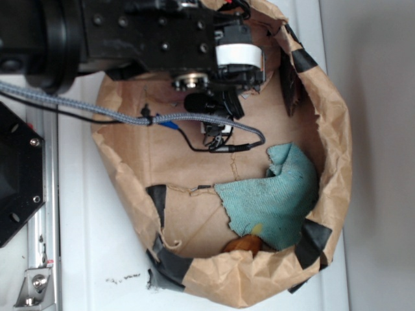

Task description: Grab the silver keys.

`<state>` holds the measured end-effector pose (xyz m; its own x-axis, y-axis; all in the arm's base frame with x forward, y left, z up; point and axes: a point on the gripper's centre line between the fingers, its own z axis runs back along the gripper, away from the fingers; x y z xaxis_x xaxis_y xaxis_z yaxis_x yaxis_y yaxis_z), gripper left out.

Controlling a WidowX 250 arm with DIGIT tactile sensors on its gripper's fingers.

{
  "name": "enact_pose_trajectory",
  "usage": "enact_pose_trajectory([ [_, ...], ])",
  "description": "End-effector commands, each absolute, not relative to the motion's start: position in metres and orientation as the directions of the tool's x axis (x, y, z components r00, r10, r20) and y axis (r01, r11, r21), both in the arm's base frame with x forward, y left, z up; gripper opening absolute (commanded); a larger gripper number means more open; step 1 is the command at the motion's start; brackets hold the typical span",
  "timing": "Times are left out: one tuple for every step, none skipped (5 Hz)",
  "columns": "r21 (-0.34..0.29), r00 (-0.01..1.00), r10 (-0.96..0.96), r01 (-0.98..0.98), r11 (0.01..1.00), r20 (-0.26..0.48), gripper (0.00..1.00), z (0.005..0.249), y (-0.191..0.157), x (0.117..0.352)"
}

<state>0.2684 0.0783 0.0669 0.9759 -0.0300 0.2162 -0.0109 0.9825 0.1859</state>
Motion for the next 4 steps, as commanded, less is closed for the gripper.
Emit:
enact_pose_trajectory([
  [0.250, 0.961, -0.039, -0.032, 0.968, 0.274, 1.00, 0.053, 0.065, 0.283],
  [0.252, 0.959, -0.001, -0.073, 0.965, 0.283, 1.00, 0.051, 0.061, 0.296],
  [0.240, 0.962, 0.027, -0.094, 0.966, 0.270, 0.00, 0.050, 0.062, 0.296],
  [0.235, 0.962, 0.026, -0.093, 0.968, 0.273, 0.00, 0.053, 0.063, 0.292],
])
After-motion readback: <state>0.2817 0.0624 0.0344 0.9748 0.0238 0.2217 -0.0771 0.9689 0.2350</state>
